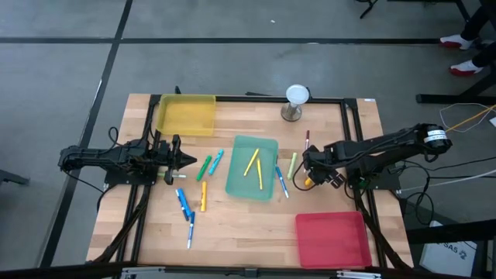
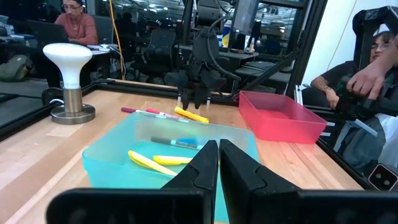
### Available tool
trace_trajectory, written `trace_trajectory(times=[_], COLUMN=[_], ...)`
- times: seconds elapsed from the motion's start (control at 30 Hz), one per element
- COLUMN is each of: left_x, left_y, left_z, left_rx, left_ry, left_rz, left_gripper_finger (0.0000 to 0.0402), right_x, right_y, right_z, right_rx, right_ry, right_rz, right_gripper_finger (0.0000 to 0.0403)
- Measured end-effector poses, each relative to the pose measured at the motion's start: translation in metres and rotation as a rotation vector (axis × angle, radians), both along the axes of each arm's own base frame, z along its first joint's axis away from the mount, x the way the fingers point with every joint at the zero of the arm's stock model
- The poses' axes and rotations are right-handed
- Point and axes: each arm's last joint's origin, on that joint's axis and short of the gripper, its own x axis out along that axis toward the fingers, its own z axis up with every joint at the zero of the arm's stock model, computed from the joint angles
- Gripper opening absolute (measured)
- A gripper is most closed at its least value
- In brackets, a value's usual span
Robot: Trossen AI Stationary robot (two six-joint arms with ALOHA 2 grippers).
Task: Pick & Place Markers
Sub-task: Put the right yellow highlighter pen into the pink bin
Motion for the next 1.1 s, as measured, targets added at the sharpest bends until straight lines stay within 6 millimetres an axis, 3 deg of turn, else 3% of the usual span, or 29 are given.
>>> trace_trajectory(times=[0.67,1.1], left_x=[0.0,0.0], left_y=[0.0,0.0], left_z=[0.0,0.0], left_rx=[0.0,0.0], left_ry=[0.0,0.0], left_rz=[0.0,0.0], left_gripper_finger=[0.0008,0.0011], right_x=[-0.002,0.004], right_y=[-0.008,-0.014], right_z=[-0.013,-0.027], right_rx=[0.022,0.028], right_ry=[-0.009,0.079], right_rz=[0.01,0.025], right_gripper_finger=[0.0211,0.0211])
